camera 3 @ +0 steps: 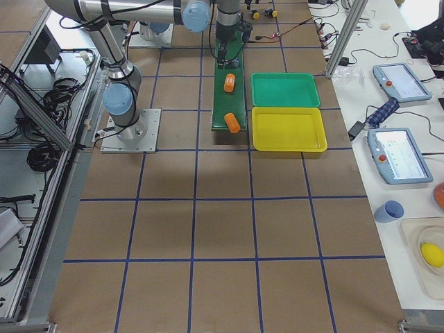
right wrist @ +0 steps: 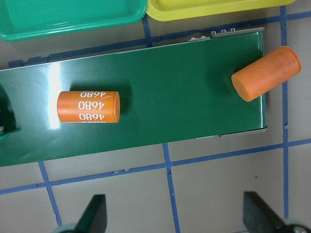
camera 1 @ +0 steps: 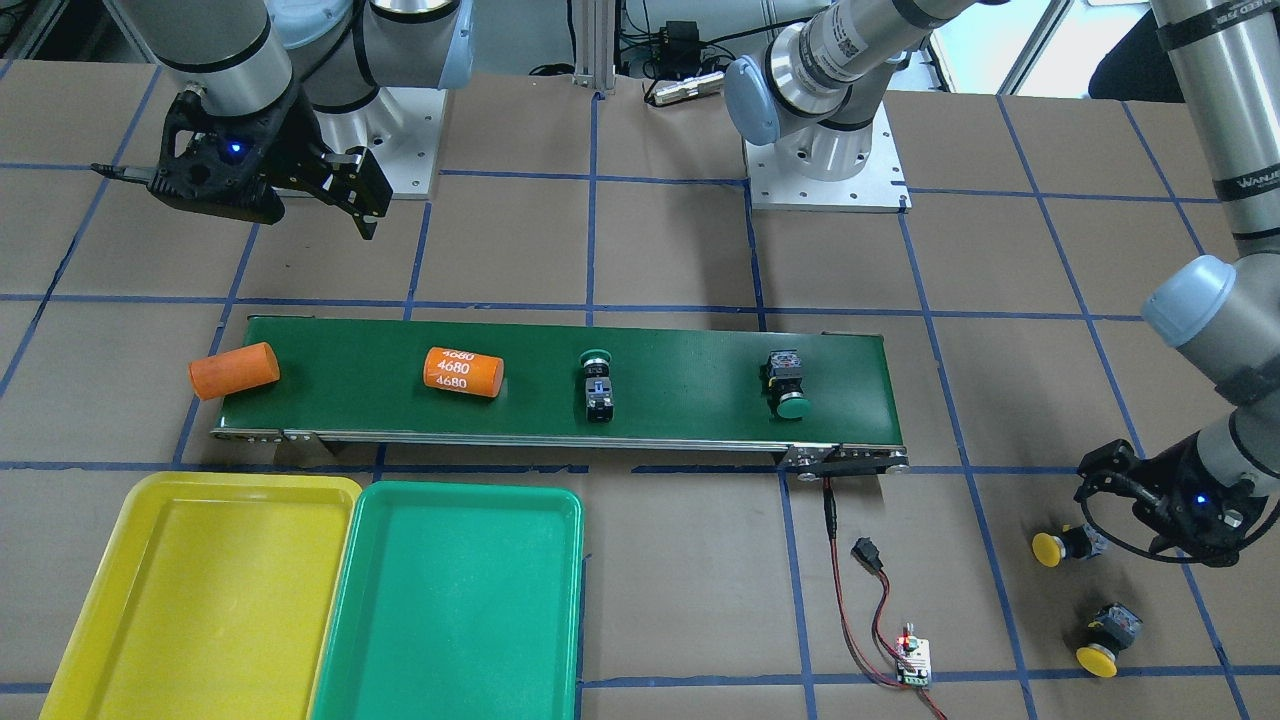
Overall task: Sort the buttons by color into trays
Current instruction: 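Grasp a yellow-capped push button with the left gripper, then place the yellow button on the belt while the right gripper grasps a green button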
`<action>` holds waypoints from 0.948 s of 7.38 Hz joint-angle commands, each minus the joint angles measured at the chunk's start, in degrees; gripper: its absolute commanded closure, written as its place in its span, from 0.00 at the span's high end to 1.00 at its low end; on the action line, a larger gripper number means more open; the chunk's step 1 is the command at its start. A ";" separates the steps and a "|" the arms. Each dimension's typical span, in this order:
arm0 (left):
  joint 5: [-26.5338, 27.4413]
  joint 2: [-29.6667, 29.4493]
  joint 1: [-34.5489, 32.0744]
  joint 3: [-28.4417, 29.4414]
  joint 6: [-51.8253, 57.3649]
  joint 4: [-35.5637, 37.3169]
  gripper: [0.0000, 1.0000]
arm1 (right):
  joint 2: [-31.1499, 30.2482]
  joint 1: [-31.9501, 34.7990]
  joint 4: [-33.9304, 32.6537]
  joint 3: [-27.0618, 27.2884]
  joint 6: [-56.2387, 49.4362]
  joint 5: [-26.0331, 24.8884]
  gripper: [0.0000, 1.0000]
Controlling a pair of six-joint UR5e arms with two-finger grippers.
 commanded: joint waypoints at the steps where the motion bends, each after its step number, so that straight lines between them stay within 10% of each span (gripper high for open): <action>1: -2.12 -0.80 -1.12 0.08 -0.32 0.20 1.00 | 0.00 -0.06 0.15 0.00 -0.31 0.01 1.00; 5: -2.57 -1.60 -1.47 -0.89 -0.93 3.10 0.15 | 0.35 0.12 0.06 0.00 -0.57 0.37 1.00; 7: -2.49 1.90 -1.65 -1.24 -9.82 -2.74 0.05 | 2.62 0.12 -0.81 -0.09 -0.05 0.89 1.00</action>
